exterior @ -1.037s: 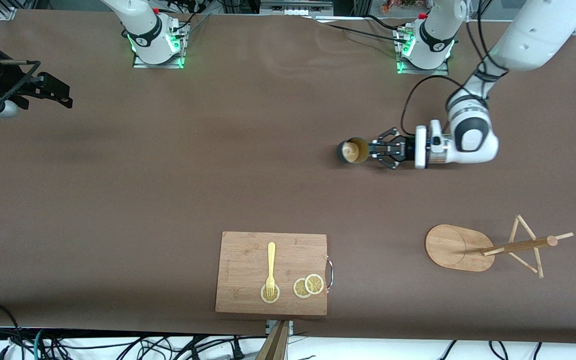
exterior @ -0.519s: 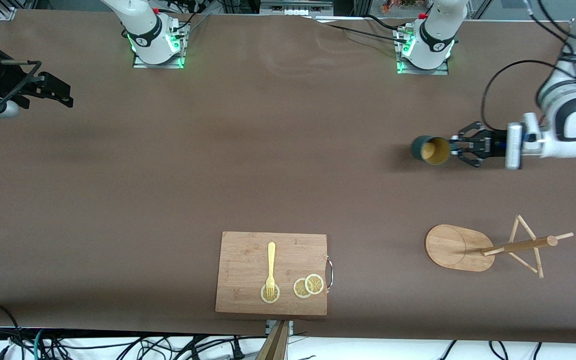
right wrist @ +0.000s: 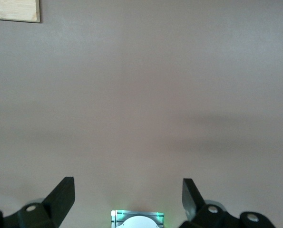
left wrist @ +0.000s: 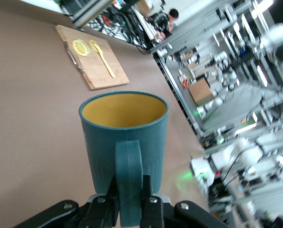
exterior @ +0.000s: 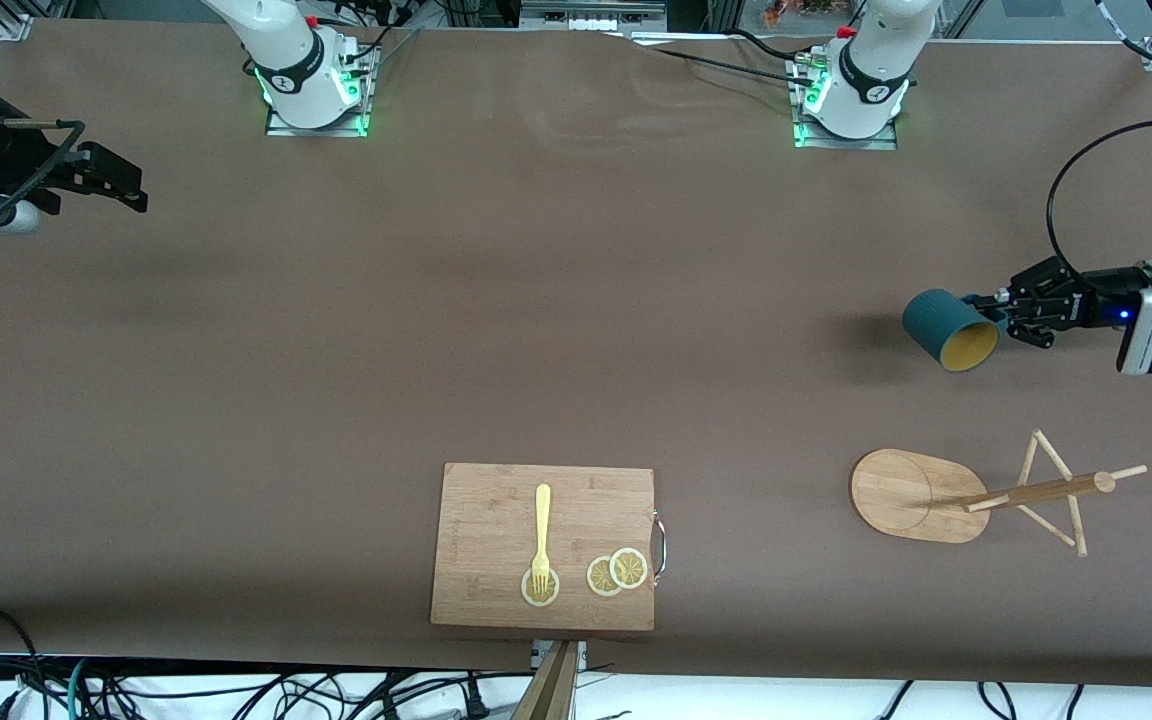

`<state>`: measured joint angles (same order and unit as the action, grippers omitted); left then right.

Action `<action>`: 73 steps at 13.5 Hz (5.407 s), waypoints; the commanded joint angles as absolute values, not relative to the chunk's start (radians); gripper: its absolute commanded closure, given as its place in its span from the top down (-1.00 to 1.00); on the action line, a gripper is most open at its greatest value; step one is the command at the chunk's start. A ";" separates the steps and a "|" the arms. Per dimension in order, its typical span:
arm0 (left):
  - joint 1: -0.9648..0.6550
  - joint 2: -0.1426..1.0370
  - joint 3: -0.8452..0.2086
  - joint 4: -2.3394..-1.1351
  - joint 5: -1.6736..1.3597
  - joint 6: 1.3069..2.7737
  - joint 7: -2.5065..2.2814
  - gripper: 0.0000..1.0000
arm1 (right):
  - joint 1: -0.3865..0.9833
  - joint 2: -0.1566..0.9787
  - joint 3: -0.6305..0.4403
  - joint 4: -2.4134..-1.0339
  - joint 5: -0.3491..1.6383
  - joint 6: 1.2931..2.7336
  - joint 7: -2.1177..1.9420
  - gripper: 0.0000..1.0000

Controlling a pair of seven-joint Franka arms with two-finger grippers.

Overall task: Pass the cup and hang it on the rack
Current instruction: 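Lift the mug with the left gripper toward the wooden rack, then hang the mug on a rack peg with the left gripper, then open the left gripper and raise it away from the rack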

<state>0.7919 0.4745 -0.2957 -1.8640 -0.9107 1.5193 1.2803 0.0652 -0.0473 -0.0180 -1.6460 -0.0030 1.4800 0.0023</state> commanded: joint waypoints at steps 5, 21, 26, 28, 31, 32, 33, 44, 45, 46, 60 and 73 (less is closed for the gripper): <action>0.831 0.563 -0.304 -1.718 -1.041 1.450 0.858 -1.00 | 0.061 -0.041 -0.014 -1.621 -0.008 1.459 0.003 1.00; 0.833 0.753 -0.304 -1.539 -1.268 1.437 0.385 -1.00 | 0.063 -0.041 -0.012 -1.621 -0.008 1.457 0.006 1.00; 0.830 0.897 -0.304 -1.385 -1.302 1.421 0.354 -1.00 | 0.063 -0.041 -0.012 -1.621 -0.008 1.457 0.009 1.00; 0.827 0.914 -0.304 -1.376 -1.301 1.420 0.359 -0.85 | 0.064 -0.041 -0.012 -1.620 -0.008 1.459 0.012 1.00; 0.827 0.911 -0.304 -1.374 -1.292 1.417 0.370 -0.89 | 0.066 -0.040 -0.012 -1.621 -0.008 1.459 0.012 1.00; 0.828 0.901 -0.302 -1.374 -1.287 1.408 0.370 -0.90 | 0.066 -0.041 -0.012 -1.621 -0.008 1.459 0.014 1.00; 0.828 0.894 -0.304 -1.373 -1.260 1.405 0.371 -0.90 | 0.067 -0.041 -0.012 -1.620 -0.008 1.459 0.014 1.00; 0.807 0.818 -0.319 -1.358 -1.069 1.416 0.408 -0.92 | 0.066 -0.040 -0.012 -1.620 -0.006 1.459 0.008 1.00; 0.804 0.819 -0.316 -1.358 -1.063 1.416 0.408 -0.91 | 0.066 -0.041 -0.012 -1.621 -0.006 1.459 0.008 1.00; 0.804 0.828 -0.314 -1.356 -1.068 1.416 0.408 -0.91 | 0.066 -0.041 -0.012 -1.620 -0.006 1.459 0.008 1.00; 0.876 0.888 -0.296 -1.224 -1.088 1.356 0.397 1.00 | 0.066 -0.041 -0.012 -1.621 -0.008 1.459 0.014 1.00; 0.458 0.537 -0.298 -1.031 -0.104 1.301 0.347 1.00 | 0.066 -0.040 -0.014 -1.620 -0.006 1.459 0.003 1.00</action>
